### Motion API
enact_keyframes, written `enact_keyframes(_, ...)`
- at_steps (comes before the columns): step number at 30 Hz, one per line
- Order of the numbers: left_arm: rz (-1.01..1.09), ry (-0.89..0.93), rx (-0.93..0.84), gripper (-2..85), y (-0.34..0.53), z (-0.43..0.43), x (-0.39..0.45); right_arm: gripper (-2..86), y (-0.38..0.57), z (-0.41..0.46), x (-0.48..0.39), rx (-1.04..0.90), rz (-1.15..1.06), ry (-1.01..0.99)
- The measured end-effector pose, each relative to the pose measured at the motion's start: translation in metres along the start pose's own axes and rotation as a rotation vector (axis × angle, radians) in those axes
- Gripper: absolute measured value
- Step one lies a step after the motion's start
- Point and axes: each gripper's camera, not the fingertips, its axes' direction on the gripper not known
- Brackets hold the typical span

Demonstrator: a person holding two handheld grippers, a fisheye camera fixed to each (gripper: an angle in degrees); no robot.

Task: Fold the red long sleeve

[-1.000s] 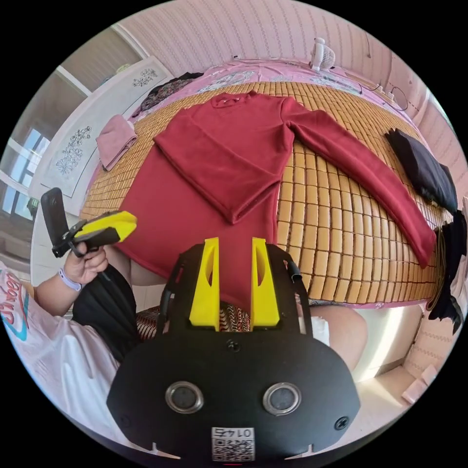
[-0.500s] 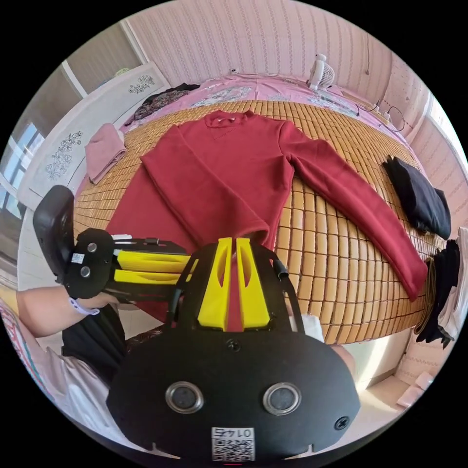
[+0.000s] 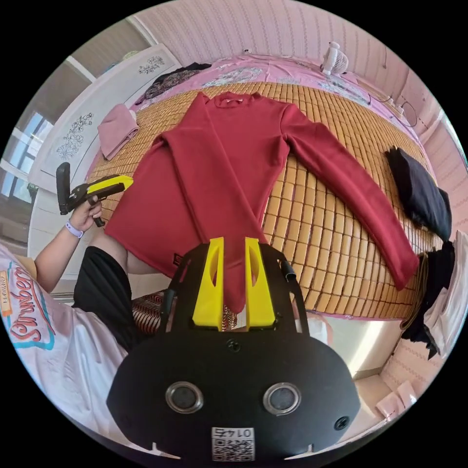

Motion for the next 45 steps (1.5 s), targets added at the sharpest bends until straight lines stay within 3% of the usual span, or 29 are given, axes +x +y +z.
enact_keyframes(8, 0.11, -0.138, 0.028, 0.7, -0.065, 0.038, -0.034, 8.4, -0.194, 0.02, -0.036, 0.252, -0.328, -0.093)
enact_keyframes(14, 0.115, -0.261, -0.002, 4.0, -0.096, 0.078, -0.056, 12.9, -0.353, 0.099, -0.067, 0.171, -0.321, -0.112)
enact_keyframes(17, 0.079, -0.252, -0.179, 2.1, -0.103, 0.112, -0.076, 4.9, -0.417, 0.138, -0.071, -0.013, -0.326, -0.114)
enact_keyframes(19, 0.058, -0.203, -0.165, 0.0, -0.103, 0.111, -0.087, 3.4, -0.438, 0.141, -0.083, -0.037, -0.389, -0.134)
enact_keyframes(23, -0.024, -0.215, -0.099, -0.7, -0.1, 0.093, -0.115, 3.8, -0.455, 0.146, -0.114, 0.016, -0.524, 0.011)
enact_keyframes(25, -0.069, -0.193, -0.162, -0.6, -0.096, 0.105, -0.132, 7.0, -0.457, 0.17, -0.114, 0.002, -0.511, 0.066)
enact_keyframes(27, -0.142, -0.15, -0.098, 0.1, -0.089, 0.106, -0.146, 8.4, -0.456, 0.19, -0.104, -0.012, -0.481, 0.056)
enact_keyframes(32, -0.227, -0.131, 0.038, 1.7, -0.072, 0.068, -0.151, 11.3, -0.417, 0.129, -0.032, 0.191, -0.314, -0.265)
enact_keyframes(35, -0.157, -0.127, 0.086, 0.5, -0.051, 0.045, -0.12, 10.6, -0.335, 0.089, 0.004, 0.257, -0.345, -0.184)
enact_keyframes(41, -0.055, 0.183, 0.054, -0.8, -0.03, 0.056, -0.011, 9.0, -0.139, 0.092, 0.037, 0.081, -0.247, -0.109)
enact_keyframes(45, -0.018, 0.386, -0.008, -1.0, -0.042, 0.091, 0.062, 8.7, -0.082, 0.109, 0.044, 0.038, -0.117, -0.079)
